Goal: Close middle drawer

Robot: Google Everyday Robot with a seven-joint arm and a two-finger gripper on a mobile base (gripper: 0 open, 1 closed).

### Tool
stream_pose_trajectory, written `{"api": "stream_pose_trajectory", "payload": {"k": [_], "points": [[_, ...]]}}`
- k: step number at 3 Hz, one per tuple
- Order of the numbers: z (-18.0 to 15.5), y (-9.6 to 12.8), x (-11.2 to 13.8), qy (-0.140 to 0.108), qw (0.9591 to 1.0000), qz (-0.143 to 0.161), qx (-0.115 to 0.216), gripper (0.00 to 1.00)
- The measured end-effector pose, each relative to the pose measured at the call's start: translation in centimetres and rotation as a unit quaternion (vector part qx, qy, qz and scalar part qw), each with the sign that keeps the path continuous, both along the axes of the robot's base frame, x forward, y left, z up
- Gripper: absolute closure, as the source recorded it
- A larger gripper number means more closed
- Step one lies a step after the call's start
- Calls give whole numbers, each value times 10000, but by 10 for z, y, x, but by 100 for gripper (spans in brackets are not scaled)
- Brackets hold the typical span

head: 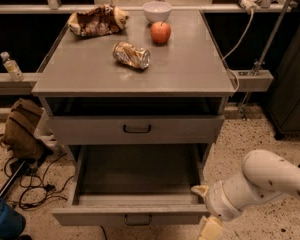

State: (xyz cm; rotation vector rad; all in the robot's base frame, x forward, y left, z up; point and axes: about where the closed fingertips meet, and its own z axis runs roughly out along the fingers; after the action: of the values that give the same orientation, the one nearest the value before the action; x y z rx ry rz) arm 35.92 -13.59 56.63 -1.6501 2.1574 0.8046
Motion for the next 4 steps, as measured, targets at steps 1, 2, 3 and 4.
{"api": "stream_pose_trajectory", "payload": {"k": [1, 2, 3, 4], "points": [[-24, 6, -4, 8, 9998, -76, 194, 0], [-26, 7, -4, 10, 9998, -82, 207, 0], [-47, 8, -19, 162, 9992, -115, 358, 0], [-77, 14, -53, 346, 9975, -222, 577, 0]]}}
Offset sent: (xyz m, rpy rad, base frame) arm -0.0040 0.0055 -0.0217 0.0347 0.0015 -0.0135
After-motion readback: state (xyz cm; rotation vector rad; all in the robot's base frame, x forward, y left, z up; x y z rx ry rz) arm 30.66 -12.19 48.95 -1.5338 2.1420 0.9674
